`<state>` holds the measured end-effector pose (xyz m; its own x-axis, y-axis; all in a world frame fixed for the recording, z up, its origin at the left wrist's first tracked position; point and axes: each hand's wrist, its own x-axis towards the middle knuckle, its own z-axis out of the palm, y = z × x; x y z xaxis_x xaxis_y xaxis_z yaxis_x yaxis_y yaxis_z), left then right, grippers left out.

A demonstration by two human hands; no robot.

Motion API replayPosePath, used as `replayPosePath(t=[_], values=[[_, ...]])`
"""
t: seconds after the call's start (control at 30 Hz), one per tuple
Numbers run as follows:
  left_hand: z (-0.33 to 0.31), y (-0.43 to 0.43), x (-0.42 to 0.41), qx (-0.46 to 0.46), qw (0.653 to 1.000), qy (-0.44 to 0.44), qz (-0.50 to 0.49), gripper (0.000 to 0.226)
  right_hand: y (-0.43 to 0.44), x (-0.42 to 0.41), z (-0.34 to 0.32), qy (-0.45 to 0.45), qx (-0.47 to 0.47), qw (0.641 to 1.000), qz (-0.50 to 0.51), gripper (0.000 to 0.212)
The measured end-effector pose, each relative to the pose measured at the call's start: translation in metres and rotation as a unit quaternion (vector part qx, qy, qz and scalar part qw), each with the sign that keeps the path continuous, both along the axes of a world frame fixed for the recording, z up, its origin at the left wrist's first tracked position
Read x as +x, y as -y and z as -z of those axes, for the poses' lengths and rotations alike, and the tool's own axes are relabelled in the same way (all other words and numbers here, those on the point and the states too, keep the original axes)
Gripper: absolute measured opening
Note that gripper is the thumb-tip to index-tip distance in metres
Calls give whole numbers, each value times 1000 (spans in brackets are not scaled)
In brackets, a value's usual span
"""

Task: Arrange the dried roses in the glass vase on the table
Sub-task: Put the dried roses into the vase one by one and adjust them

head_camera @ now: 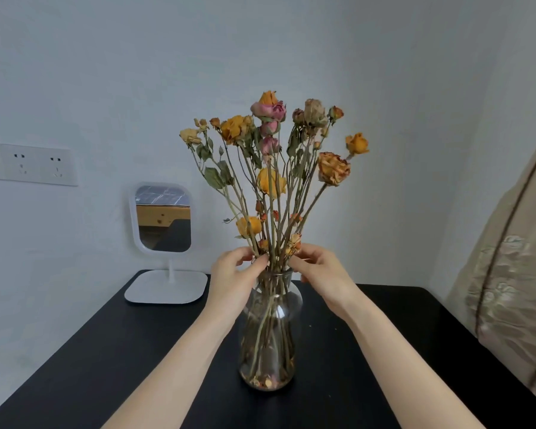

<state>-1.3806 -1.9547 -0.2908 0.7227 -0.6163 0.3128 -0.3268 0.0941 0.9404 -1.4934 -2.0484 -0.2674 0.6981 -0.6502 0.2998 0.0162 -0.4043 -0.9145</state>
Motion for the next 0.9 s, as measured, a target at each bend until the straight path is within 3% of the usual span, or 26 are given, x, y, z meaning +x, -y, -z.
replayPosePath(t=[0.2,0.3,0.47,0.57,0.67,0.77,0.9], values=[[-5,2,-4,-50,998,33,-17,9,1,2,-2,101,0,994,39,23],[-3,-1,-5,-54,998,39,-22,16,1,3,3,73,4,996,45,18],[0,-3,-5,-41,998,32,-38,6,1,1,5,58,14,997,49,20],[5,-9,-12,-47,995,33,-85,24,-2,-5,5,73,12,997,35,17],[14,-18,-23,-90,981,105,-136,21,-1,-7,9,60,3,997,56,6],[11,-20,-30,-89,968,202,-120,7,-3,-9,7,72,-6,995,70,3],[8,-19,-30,-117,969,177,-124,10,-7,-10,6,65,-31,994,84,7]])
